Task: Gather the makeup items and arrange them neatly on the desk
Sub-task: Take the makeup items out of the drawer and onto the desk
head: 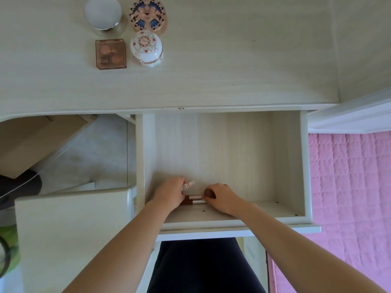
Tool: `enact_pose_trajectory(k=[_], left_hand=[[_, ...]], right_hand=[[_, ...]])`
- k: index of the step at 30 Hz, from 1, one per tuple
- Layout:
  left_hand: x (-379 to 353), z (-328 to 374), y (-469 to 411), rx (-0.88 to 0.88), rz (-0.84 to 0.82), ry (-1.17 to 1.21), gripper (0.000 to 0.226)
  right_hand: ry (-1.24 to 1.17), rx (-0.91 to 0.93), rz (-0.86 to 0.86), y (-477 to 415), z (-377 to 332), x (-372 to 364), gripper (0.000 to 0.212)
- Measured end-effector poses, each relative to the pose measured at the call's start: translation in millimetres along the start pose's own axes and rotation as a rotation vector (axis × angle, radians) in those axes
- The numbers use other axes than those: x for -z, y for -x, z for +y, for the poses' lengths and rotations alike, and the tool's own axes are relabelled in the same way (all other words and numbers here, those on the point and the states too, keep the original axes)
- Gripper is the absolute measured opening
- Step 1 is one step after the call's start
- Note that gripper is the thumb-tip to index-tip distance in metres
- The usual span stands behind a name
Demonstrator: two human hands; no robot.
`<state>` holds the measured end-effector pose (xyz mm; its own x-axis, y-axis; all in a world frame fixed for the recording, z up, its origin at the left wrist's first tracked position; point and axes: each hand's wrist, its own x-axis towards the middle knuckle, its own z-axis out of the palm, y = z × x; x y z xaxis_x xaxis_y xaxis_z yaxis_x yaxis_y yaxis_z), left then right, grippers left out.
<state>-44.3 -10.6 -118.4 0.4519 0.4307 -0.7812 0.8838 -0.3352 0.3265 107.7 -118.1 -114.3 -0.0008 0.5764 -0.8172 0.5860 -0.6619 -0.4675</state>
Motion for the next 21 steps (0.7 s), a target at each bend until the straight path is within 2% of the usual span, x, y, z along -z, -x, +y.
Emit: enact_pose_trajectory(k=[3,11,15,18,21], left_hand=[[-3,-1,-3,0.035,-0.033,0.025,0.022],[-6,-1,-5,0.019,-0.03,-0.146,0.016],[-3,-2,-5,0.005,0.073,-0.186,0.012],[2,-4,-9,-0.021,0.122,-0.179,0.01],[3,-4,-10,-0.032,0.085,-0.148,0.011]], right_hand=[[0.039,0.014,0.004,-3,0,-4,0.022],[0.109,0.068,-0.005,-5,-5,-9,0.013],[0.16,0.08,0.027,-7,-14,-12,0.007],[0.202,0.051,0.037,-8,-21,-13,0.014],[0.221,0.011,0.017,-11,-25,-15,0.017]])
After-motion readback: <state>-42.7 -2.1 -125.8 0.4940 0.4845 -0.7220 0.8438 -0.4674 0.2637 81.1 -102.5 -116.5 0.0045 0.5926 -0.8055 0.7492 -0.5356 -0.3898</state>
